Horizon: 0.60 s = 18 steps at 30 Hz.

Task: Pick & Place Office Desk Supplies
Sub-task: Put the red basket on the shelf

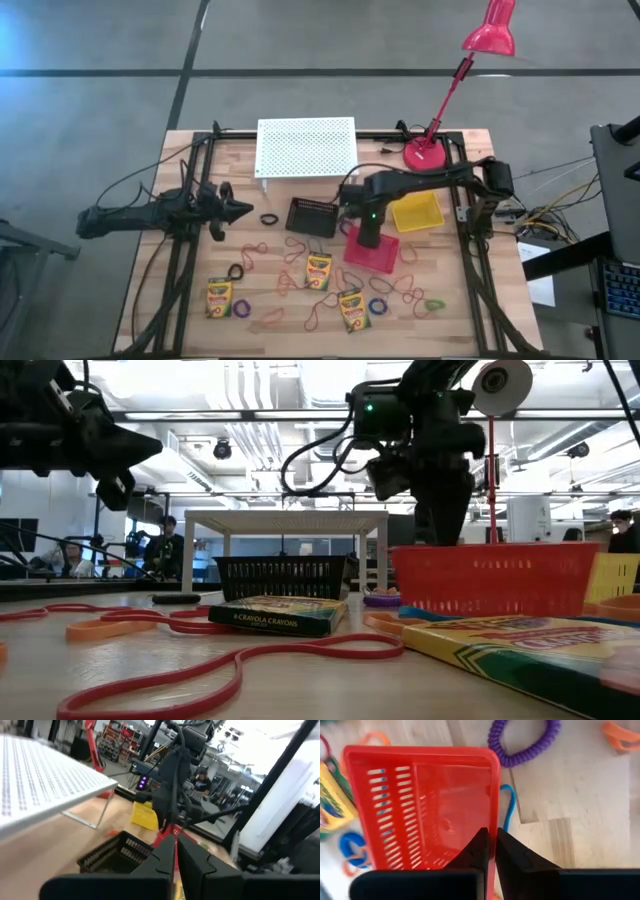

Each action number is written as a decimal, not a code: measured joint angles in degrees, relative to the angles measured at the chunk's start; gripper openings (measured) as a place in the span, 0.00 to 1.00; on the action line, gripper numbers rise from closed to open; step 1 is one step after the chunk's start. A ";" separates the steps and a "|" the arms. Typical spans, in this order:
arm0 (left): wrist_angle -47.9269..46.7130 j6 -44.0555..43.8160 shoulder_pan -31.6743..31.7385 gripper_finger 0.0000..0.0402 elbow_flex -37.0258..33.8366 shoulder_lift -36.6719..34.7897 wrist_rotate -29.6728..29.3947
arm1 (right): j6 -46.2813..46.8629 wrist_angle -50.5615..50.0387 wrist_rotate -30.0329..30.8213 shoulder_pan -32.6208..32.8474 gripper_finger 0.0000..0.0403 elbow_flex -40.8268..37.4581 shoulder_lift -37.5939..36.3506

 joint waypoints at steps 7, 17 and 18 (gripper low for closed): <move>0.00 -8.75 0.02 0.07 0.01 0.00 -0.88 | 11.57 -0.69 -11.93 -4.44 0.04 2.38 -6.96; 0.39 -10.86 0.02 0.07 0.01 0.02 -4.01 | 34.87 9.90 -3.98 -12.98 0.03 15.78 -10.77; 0.45 -10.96 0.02 0.07 0.01 0.02 -4.21 | 35.84 10.13 -2.40 -14.54 0.03 17.27 -10.48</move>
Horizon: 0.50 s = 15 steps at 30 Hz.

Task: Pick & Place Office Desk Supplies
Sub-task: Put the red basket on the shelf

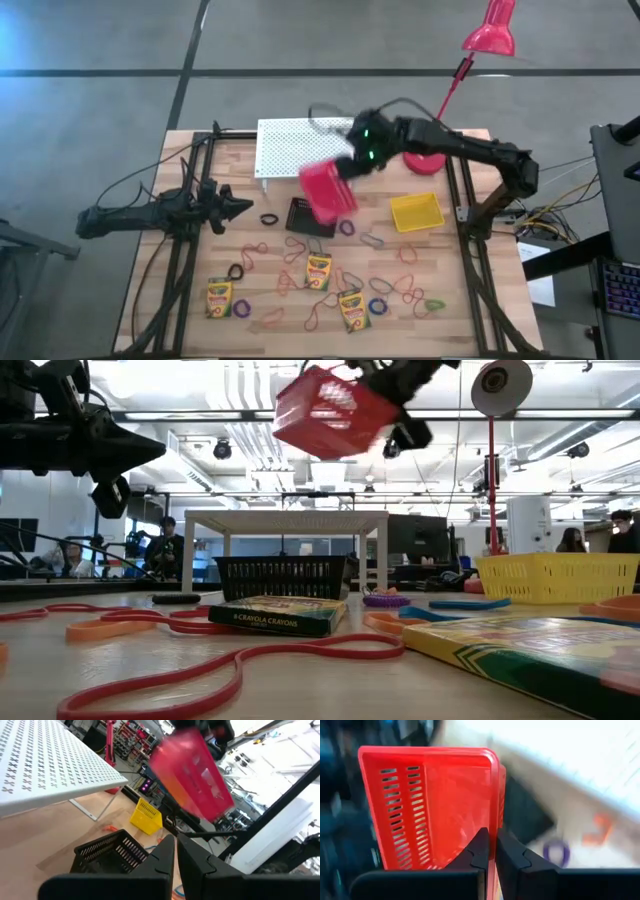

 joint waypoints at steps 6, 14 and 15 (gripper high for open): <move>0.01 0.41 0.00 0.07 0.00 0.24 -0.14 | 0.42 -2.37 4.27 -9.47 0.03 6.06 4.66; -0.03 1.49 0.00 0.07 0.00 0.35 0.31 | 1.80 -5.58 1.56 -18.49 0.03 9.61 11.15; -0.02 1.53 0.00 0.07 0.00 0.35 0.66 | 1.92 -5.35 0.63 -18.75 0.03 9.82 11.63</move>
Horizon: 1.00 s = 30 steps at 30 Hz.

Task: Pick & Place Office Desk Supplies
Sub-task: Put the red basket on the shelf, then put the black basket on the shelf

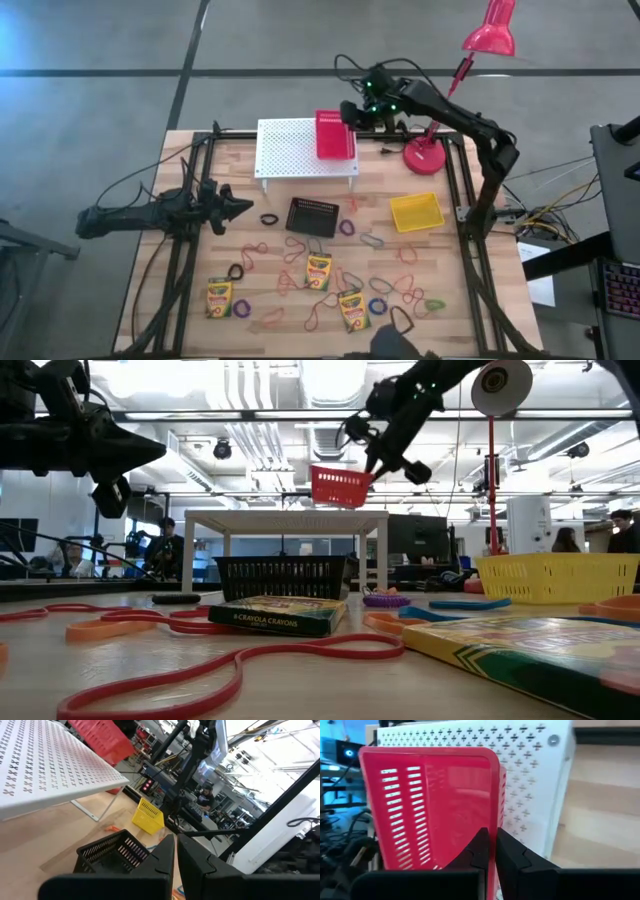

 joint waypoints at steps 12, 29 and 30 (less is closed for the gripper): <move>-0.79 0.12 0.00 0.07 0.00 0.00 3.94 | 1.29 -1.93 -0.43 -0.63 0.04 0.10 2.06; -1.92 0.13 0.02 0.06 0.46 0.00 3.85 | -0.49 -1.58 5.89 -0.75 0.41 0.27 1.37; -1.90 0.08 0.01 0.07 0.46 0.00 3.84 | -1.74 -1.50 6.27 -0.75 0.42 0.51 0.95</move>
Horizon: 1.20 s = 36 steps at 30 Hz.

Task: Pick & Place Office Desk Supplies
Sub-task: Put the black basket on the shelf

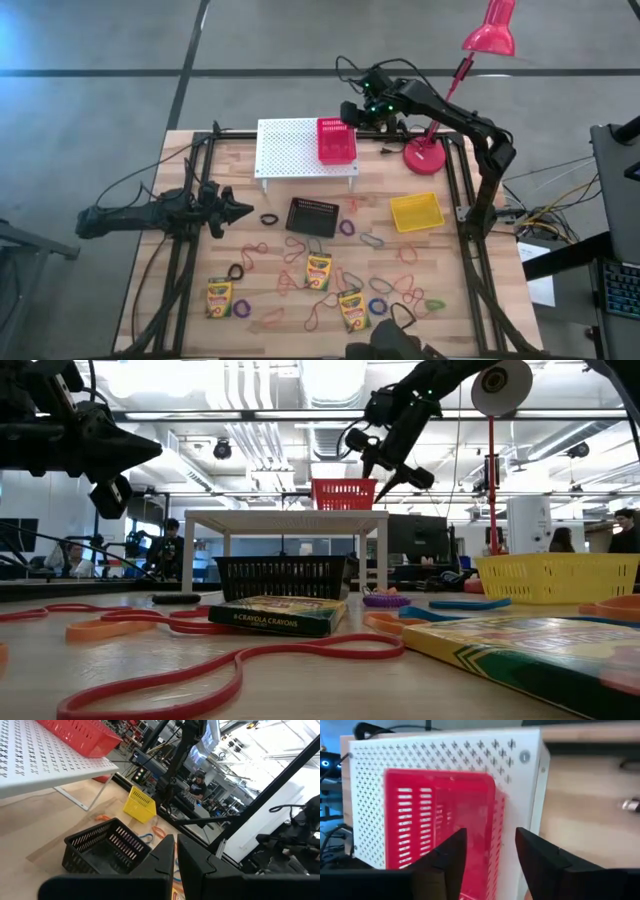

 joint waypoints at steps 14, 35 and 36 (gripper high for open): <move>-18.54 -6.65 -0.03 0.02 11.88 10.10 -2.32 | -25.17 -3.01 10.43 11.08 0.40 -0.07 -12.12; -20.76 28.85 -0.02 0.21 44.74 71.17 7.12 | -26.14 -13.62 26.89 31.36 0.35 -19.69 -32.70; -20.16 30.26 -0.03 0.25 45.06 73.02 7.12 | -26.08 -13.15 26.97 31.34 0.35 -21.12 -34.52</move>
